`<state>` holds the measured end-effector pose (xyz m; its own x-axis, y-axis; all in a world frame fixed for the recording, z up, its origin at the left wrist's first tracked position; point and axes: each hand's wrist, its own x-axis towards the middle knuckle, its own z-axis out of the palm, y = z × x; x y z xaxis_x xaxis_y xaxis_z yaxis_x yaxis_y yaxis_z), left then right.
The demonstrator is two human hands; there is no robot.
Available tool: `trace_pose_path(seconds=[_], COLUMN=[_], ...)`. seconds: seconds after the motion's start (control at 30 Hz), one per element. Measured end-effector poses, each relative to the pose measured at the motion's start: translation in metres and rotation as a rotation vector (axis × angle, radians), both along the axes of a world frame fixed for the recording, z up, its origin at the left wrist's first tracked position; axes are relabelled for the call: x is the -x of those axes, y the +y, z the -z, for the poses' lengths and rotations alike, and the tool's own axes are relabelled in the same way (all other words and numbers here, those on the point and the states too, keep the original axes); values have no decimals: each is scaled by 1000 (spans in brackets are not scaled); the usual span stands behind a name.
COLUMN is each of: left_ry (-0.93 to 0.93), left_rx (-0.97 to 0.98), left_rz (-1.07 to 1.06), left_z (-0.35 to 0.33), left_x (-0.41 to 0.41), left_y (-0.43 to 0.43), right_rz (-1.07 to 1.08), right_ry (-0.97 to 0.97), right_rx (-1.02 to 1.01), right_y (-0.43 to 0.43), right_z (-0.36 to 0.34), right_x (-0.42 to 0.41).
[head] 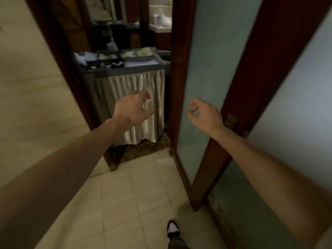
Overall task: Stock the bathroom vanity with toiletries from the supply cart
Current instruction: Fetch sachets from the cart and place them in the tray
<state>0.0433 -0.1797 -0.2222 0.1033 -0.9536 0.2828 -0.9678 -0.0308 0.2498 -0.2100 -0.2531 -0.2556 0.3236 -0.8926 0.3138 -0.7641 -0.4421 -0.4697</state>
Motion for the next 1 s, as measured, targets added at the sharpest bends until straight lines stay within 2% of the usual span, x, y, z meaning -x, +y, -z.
trace_pose_path(seconds=[0.23,0.5,0.73,1.0], left_ry=[-52,-75,-29,22], left_rx=[7,60,33,79], left_rz=[-188,-354,-442,-481], left_z=[-30,-61,-43,-12], left_x=[-82,-160,-237,-352], left_y=[-65,-138,-186,-301], right_rz=[-174,-215,-326,-337], right_ry=[-129,-286,-216,-155], right_rx=[30,0,-37,-67], right_y=[-121,-243,-313,-411], right_z=[-27,-62,-53,-35], right_x=[-111,-213,-304,-418])
